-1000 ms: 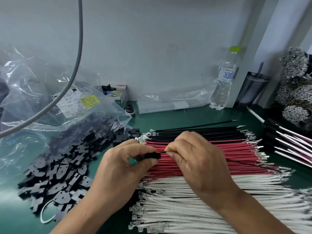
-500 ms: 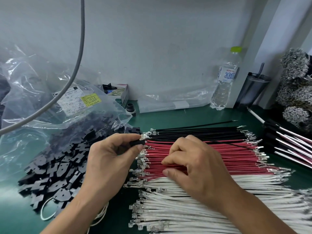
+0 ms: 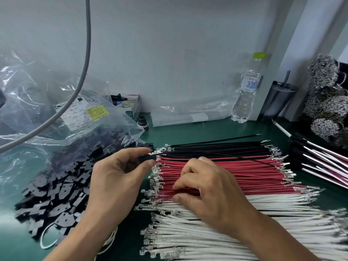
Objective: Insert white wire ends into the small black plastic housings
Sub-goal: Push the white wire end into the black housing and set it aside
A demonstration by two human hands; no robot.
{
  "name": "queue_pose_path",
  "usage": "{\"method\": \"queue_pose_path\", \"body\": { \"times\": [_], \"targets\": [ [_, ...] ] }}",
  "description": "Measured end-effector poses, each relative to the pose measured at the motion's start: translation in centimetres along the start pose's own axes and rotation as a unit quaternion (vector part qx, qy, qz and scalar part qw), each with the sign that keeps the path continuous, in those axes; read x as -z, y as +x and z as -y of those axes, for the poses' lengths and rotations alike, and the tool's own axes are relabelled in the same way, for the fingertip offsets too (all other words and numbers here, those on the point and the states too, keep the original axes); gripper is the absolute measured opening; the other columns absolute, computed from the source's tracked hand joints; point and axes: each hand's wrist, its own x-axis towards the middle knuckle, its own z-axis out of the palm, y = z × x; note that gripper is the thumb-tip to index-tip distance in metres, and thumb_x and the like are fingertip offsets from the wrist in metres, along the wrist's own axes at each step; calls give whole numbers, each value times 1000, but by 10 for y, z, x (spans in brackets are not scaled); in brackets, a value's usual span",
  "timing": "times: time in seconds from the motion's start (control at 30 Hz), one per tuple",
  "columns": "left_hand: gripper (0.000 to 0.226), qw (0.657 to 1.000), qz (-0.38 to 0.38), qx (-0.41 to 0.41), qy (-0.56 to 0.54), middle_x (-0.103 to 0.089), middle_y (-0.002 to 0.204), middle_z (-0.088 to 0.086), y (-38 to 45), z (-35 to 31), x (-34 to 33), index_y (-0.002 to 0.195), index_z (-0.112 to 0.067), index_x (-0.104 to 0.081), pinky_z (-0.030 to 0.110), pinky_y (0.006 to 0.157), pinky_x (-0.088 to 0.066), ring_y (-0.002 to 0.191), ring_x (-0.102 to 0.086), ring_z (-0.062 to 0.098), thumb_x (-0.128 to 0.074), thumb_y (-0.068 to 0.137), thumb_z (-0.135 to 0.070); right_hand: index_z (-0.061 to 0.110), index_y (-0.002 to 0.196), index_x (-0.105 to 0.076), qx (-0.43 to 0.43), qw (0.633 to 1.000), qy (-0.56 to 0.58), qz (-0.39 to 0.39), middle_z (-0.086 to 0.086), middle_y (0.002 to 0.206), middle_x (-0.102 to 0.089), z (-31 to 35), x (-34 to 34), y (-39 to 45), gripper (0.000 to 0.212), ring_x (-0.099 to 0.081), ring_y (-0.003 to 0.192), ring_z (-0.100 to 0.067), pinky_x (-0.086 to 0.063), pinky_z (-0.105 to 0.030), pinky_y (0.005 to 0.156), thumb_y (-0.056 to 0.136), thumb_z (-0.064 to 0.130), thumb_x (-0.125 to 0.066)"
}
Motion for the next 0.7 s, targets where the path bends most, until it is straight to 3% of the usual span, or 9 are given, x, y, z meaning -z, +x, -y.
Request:
{"method": "queue_pose_path", "body": {
  "times": [0.17, 0.33, 0.43, 0.6, 0.7],
  "targets": [
    [26, 1000, -5, 2, -6, -79, 82, -5, -1, -2, -1, 93, -37, -80, 17, 67, -60, 76, -75, 19, -86, 77, -18, 31, 83, -65, -9, 1000, 2, -18, 19, 86, -56, 2, -5, 1, 10, -48, 85, -2, -39, -19, 74, 91, 35, -70],
    [22, 1000, -23, 0, -17, -80, 84, -7, -1, -4, -2, 92, -30, -81, 16, 71, -59, 79, -76, 15, -85, 78, -13, 27, 90, -61, -28, 996, -6, -86, 18, 88, -58, -1, -3, 4, 8, -52, 84, -3, -41, -16, 70, 98, 31, -62],
    [23, 999, -35, -2, -29, -80, 85, -8, -1, -7, -1, 95, -28, -81, 13, 72, -58, 79, -76, 10, -84, 79, -13, 24, 96, -63, -41, 989, 54, -134, 16, 91, -62, -4, -1, 6, 8, -58, 87, -5, -50, -28, 73, 101, 28, -59],
    [21, 993, -6, 42, -113, -81, 86, 0, -2, -14, -1, 96, -28, -82, 14, 66, -57, 71, -75, 11, -82, 76, -20, 19, 110, -74, -2, 979, 73, -192, 9, 95, -62, -2, 2, 9, 24, -64, 85, -8, -55, -27, 71, 101, 29, -54],
    [22, 987, 1, 65, -143, -81, 86, 3, -2, -17, -2, 93, -28, -83, 15, 64, -57, 69, -74, 12, -81, 72, -22, 15, 107, -78, 11, 974, 64, -215, 5, 90, -62, -3, 1, 8, 23, -64, 80, -11, -56, -29, 67, 99, 24, -59]
  ]
}}
